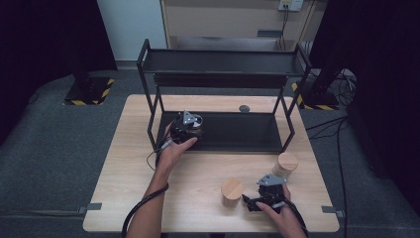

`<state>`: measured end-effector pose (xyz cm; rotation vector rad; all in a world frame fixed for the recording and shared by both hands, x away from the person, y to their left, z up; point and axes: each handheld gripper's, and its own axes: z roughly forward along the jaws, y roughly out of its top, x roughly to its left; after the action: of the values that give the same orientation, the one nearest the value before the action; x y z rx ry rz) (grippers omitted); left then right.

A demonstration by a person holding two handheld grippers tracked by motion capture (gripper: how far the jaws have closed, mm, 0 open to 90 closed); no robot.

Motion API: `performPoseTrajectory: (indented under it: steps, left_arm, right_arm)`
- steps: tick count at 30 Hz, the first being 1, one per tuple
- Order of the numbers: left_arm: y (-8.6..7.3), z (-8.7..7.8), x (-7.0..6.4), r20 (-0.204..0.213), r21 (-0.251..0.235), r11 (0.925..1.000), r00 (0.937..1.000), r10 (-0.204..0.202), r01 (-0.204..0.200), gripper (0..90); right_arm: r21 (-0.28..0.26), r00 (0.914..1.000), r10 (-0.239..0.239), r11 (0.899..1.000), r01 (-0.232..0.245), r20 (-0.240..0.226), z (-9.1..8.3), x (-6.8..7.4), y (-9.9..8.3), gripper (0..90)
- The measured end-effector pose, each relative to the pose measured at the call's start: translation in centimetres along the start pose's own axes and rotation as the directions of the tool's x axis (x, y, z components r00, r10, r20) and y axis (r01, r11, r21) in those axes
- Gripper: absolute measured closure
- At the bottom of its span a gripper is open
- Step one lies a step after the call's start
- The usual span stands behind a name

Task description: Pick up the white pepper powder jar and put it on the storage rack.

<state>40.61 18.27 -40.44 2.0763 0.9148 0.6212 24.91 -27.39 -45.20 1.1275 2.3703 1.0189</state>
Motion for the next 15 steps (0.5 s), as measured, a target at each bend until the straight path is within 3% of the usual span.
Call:
performPoseTrajectory:
  steps: [15]
  left_arm:
    - [-0.11, 1.03, -0.07, 0.009, 0.009, 1.0000, 1.0000, -0.002, 0.002, 28.8]
  right_arm:
    - [0.000, 1.0000, 0.000, 1.000, 0.000, 0.000, 0.00, 0.01, 0.00, 0.7]
